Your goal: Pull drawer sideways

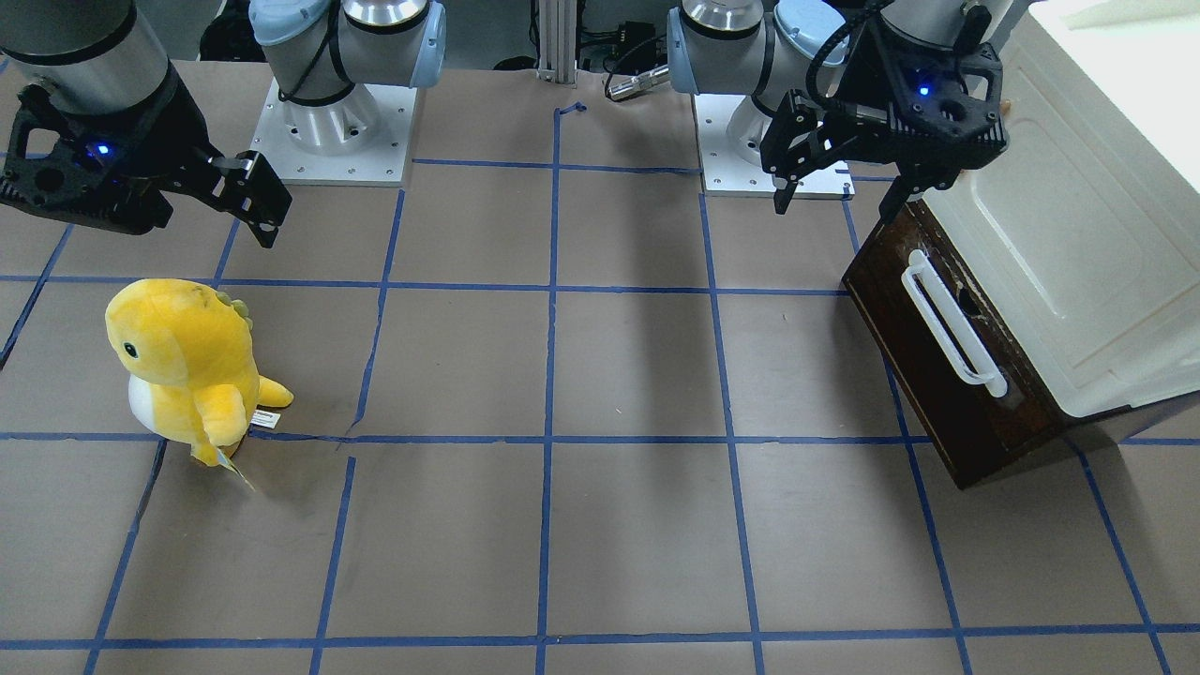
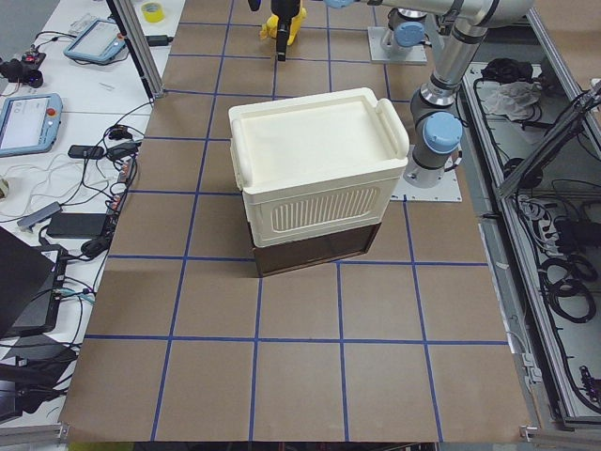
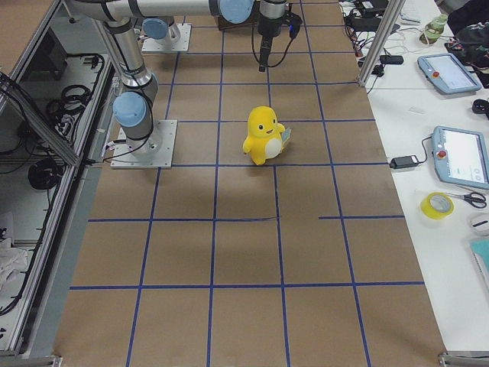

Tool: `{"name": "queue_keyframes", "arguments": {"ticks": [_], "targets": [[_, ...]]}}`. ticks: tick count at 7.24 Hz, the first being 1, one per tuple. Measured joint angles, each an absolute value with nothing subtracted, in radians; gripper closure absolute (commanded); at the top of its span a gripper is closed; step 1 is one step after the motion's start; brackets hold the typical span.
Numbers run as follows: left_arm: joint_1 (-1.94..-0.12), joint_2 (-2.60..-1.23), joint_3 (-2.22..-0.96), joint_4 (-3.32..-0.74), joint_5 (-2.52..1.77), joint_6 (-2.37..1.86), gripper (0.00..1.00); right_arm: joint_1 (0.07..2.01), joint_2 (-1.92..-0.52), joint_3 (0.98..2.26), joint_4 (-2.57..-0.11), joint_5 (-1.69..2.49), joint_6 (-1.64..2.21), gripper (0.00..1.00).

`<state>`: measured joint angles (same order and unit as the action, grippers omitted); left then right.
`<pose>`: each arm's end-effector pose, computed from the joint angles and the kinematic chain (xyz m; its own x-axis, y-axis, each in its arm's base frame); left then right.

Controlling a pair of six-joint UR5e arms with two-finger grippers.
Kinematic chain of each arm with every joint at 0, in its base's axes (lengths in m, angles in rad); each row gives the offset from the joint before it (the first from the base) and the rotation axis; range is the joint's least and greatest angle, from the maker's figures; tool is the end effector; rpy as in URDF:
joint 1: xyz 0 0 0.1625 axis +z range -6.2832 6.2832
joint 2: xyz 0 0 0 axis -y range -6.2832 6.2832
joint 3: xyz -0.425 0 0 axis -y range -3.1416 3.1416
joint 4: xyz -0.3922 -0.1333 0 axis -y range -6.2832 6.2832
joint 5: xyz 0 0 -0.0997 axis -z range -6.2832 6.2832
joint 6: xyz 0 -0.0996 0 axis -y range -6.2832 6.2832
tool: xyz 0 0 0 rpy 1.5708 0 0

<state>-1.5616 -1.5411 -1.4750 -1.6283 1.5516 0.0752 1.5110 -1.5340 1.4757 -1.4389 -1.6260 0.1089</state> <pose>-0.1308 -0.4840 0.5438 -0.9976 0.0671 0.0140 0.0660 0.9954 -0.0692 0.0977 -0.5060 0.5036 -0.9846 0.1635 0.0627 0.1676 0.9836 0.0671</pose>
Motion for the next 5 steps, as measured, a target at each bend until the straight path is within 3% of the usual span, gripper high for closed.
{"name": "queue_keyframes", "arguments": {"ticks": [5], "targets": [[-1.561, -1.552, -1.487, -1.624, 1.554, 0.058, 0.00, 1.511, -1.534, 1.476, -1.439, -1.626, 0.109, 0.00]]}}
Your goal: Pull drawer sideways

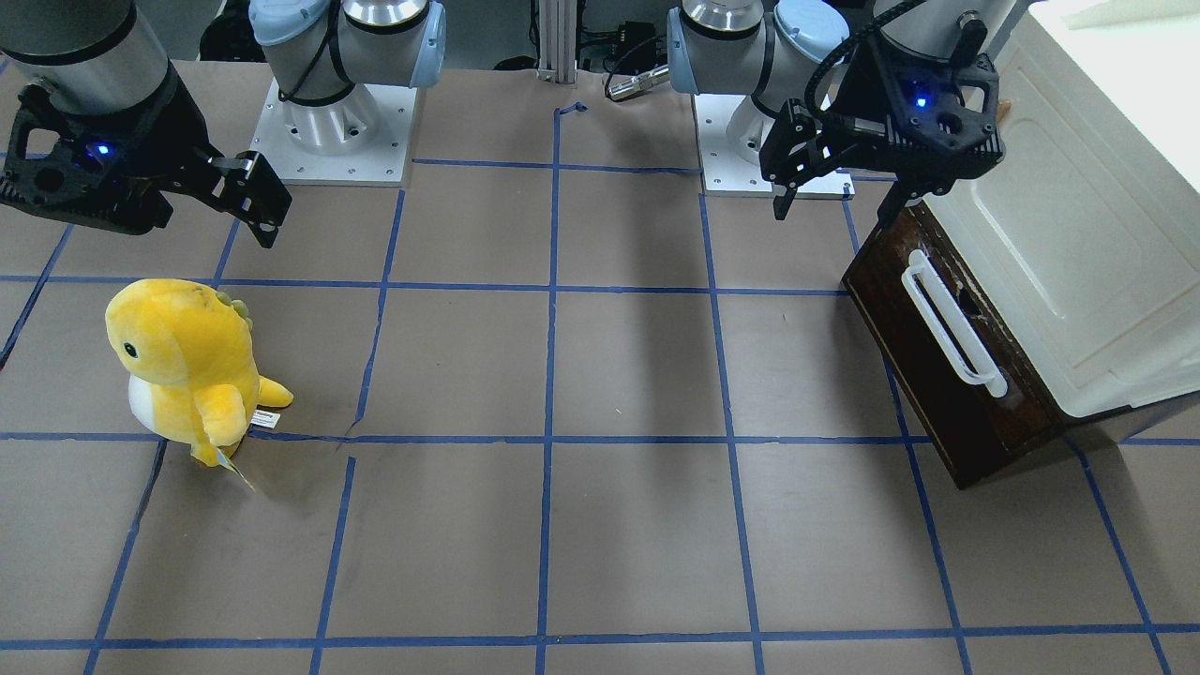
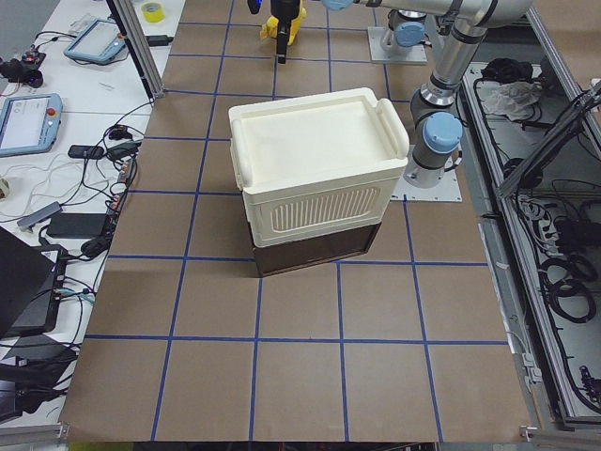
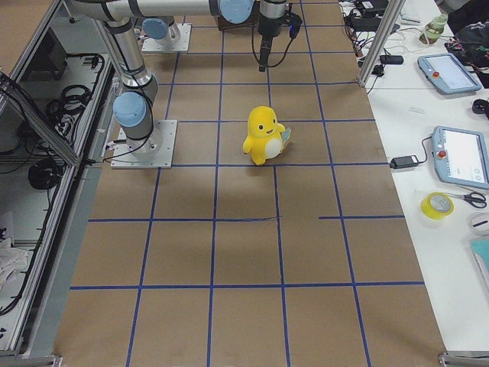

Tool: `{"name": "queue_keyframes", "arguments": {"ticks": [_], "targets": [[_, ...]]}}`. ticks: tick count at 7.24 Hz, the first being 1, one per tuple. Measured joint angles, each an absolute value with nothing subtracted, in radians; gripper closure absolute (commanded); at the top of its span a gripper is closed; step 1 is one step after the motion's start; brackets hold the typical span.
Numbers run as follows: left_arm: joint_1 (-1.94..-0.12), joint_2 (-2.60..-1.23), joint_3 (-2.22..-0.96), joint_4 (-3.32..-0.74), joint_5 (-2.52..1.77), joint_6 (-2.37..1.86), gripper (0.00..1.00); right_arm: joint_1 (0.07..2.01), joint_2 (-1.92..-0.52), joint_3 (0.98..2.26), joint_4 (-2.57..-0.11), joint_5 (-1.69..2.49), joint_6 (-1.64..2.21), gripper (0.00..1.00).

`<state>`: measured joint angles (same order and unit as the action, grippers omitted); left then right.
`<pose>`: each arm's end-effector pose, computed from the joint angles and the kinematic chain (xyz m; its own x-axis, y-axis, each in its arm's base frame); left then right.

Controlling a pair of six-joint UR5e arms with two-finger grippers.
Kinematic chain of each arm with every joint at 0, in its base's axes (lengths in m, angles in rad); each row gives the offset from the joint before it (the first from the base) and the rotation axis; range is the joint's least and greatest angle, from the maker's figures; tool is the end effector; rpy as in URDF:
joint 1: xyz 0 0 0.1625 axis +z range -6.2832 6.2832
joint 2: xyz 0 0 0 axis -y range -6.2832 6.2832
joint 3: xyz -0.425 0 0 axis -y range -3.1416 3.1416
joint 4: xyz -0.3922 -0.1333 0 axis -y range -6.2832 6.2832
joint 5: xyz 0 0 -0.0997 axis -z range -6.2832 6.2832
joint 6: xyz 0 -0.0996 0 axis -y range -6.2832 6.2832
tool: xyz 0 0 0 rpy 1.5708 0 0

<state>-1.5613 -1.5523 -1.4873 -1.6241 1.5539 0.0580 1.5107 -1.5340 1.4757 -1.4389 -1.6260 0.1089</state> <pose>-0.1304 -0.4880 0.5327 -0.9987 0.0492 0.0140 0.0485 0.9976 -0.0496 0.0976 -0.5061 0.5036 -0.9845 0.1638 0.0627 0.1679 0.9835 0.0671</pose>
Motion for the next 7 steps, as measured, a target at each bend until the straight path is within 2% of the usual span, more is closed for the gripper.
{"name": "queue_keyframes", "arguments": {"ticks": [3, 7], "targets": [[-1.561, -1.570, -1.535, -1.616, 1.586, 0.028, 0.00, 1.510, -1.534, 1.476, -1.439, -1.626, 0.109, 0.00], [-1.585, -1.667, -1.673, -1.521, 1.858, -0.100, 0.00, 1.511, -1.534, 1.476, -1.439, -1.626, 0.109, 0.00]]}}
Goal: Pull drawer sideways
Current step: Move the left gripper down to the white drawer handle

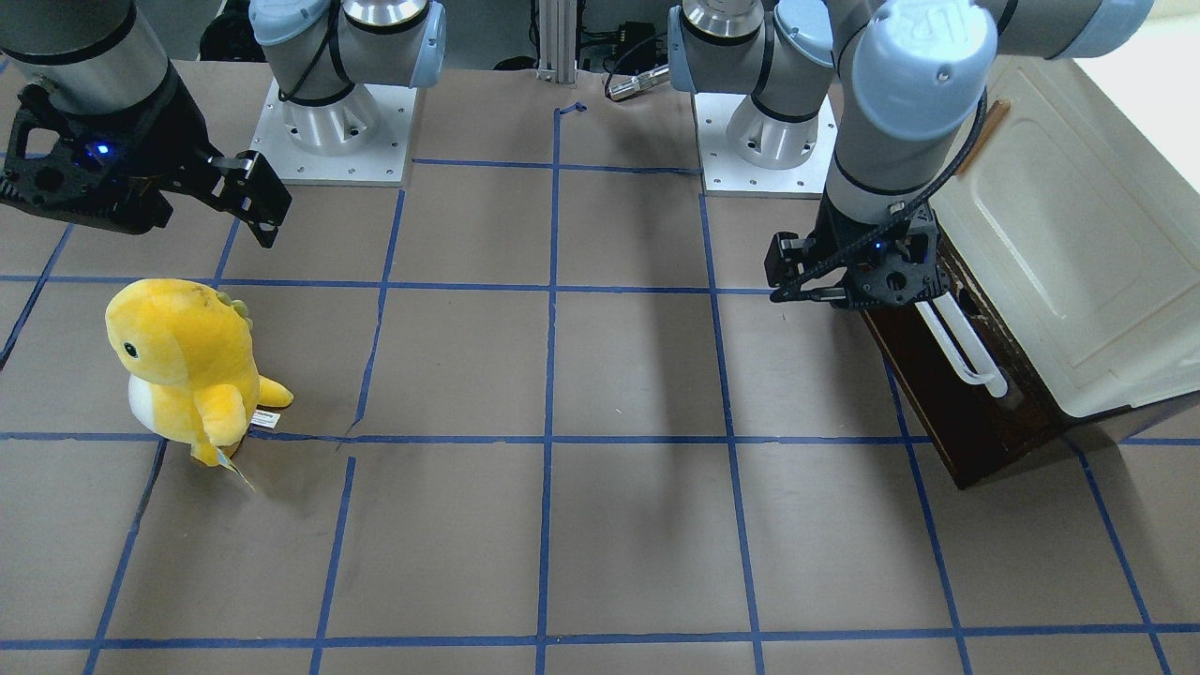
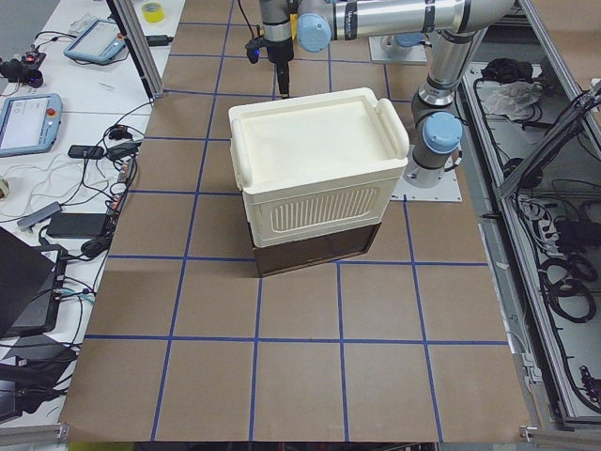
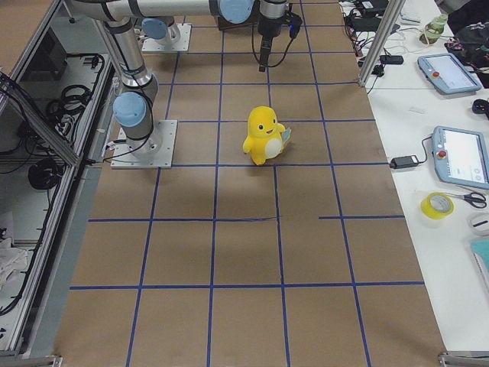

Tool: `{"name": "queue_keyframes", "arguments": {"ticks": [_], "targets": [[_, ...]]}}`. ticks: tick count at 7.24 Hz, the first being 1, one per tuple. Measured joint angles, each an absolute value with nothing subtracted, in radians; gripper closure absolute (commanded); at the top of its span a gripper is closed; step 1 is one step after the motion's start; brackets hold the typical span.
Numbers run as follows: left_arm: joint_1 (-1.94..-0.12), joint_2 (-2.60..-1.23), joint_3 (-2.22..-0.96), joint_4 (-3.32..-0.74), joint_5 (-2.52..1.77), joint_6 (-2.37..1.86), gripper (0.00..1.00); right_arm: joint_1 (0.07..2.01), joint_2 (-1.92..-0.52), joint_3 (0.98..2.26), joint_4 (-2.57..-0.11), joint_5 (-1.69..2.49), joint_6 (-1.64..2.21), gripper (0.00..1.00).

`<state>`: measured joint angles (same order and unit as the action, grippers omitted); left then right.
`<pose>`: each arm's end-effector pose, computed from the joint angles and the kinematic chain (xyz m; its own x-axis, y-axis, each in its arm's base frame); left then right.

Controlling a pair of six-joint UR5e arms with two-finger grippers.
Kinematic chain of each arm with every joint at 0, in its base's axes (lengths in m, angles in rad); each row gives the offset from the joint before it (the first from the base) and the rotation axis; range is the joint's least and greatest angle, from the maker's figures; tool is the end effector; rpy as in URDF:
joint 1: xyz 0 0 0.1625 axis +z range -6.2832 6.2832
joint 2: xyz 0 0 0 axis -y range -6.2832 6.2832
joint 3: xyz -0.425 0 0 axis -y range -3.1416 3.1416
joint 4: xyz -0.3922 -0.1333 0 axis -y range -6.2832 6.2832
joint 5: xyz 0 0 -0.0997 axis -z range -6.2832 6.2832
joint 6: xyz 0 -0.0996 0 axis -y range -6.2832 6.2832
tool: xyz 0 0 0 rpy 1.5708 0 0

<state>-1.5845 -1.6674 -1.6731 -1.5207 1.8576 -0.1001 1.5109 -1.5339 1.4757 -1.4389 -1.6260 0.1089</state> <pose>-0.1121 -0.5084 0.3988 -0.9550 -0.0440 -0.2932 -0.0823 0.9894 0.1196 0.0977 -0.5061 0.5035 -0.9845 0.1636 0.0627 0.1677 0.9835 0.0672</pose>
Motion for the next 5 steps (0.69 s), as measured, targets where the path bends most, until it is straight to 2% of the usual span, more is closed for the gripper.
{"name": "queue_keyframes", "arguments": {"ticks": [5], "targets": [[-1.584, -1.771, -1.735, -1.455, 2.067, -0.082, 0.00, 1.510, -1.534, 1.476, -1.439, -1.626, 0.109, 0.00]]}}
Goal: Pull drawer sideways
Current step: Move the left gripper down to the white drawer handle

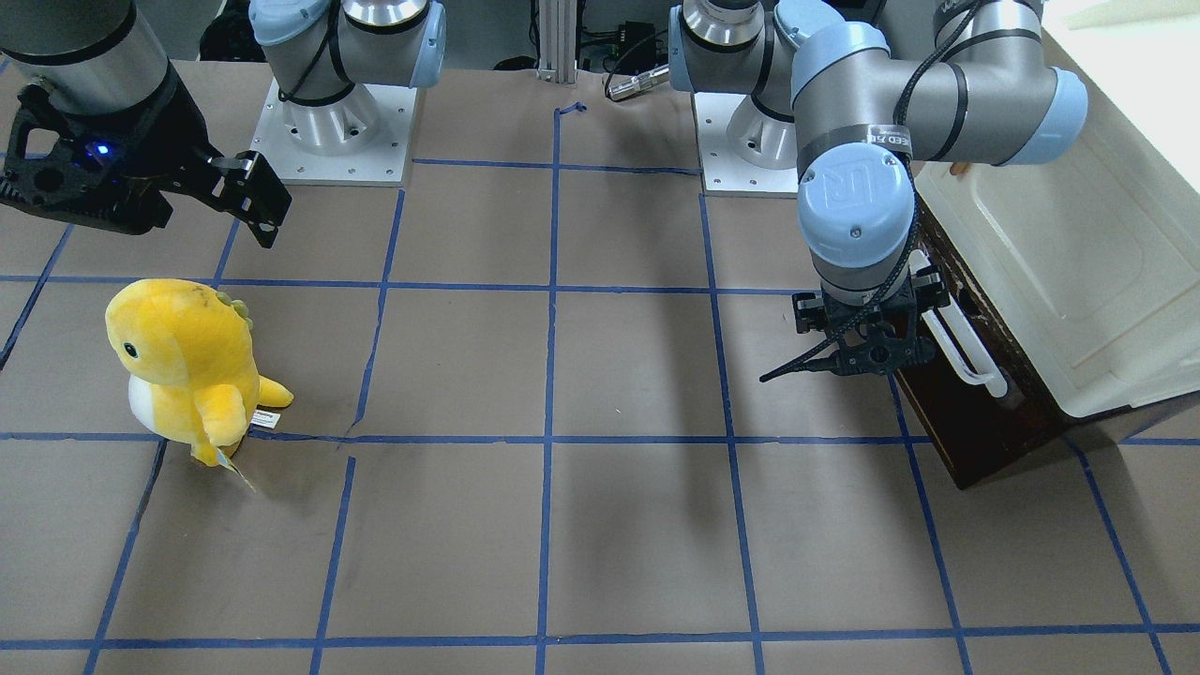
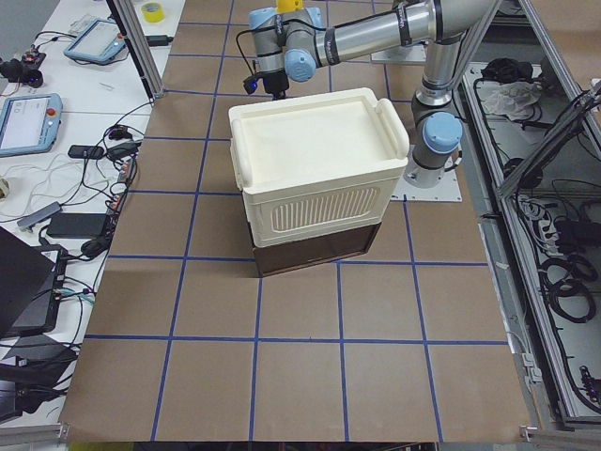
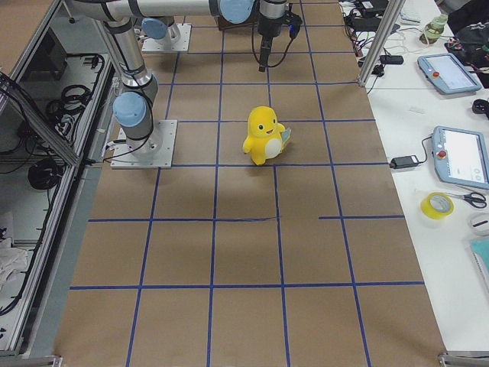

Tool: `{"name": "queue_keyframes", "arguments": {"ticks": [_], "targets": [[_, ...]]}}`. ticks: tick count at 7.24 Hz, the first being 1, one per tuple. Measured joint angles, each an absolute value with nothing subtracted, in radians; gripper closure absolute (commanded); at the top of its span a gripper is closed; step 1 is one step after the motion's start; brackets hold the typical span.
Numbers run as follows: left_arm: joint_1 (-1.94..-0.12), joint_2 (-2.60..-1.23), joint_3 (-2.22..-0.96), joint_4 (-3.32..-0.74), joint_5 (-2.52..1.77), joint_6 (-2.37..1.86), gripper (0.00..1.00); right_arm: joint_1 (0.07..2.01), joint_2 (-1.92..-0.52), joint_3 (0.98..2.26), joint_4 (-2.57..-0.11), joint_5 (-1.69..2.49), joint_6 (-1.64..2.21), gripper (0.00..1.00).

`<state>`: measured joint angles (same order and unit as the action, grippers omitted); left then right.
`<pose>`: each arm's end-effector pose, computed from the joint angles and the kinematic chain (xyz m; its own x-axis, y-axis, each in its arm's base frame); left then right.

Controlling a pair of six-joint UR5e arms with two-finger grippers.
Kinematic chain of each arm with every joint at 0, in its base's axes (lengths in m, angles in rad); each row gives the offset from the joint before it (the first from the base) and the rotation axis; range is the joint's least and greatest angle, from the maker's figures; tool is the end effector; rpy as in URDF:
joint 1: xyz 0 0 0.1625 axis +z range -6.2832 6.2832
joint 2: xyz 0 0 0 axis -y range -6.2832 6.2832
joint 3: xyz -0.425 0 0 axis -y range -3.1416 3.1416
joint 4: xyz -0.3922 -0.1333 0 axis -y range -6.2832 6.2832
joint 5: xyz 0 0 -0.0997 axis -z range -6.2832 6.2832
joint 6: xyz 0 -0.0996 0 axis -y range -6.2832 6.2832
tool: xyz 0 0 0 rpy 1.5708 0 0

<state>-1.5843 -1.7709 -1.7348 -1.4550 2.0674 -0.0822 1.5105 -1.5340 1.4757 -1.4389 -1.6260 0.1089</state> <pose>-0.0929 -0.5249 0.3300 -0.8757 0.0489 -0.4804 -0.0590 0.9766 0.2070 0.0975 -0.5061 0.5036 -0.9845 0.1640 0.0627 0.1681 0.9835 0.0671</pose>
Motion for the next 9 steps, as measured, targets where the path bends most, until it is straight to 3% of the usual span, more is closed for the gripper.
{"name": "queue_keyframes", "arguments": {"ticks": [6, 9], "targets": [[-1.570, -1.898, -1.743, -1.410, 2.387, -0.217, 0.00, 1.511, -1.534, 1.476, -1.439, -1.626, 0.109, 0.00], [-1.571, -1.931, -1.763, -1.407, 2.412, -0.291, 0.06, 1.511, -1.534, 1.476, -1.439, -1.626, 0.109, 0.00]]}}
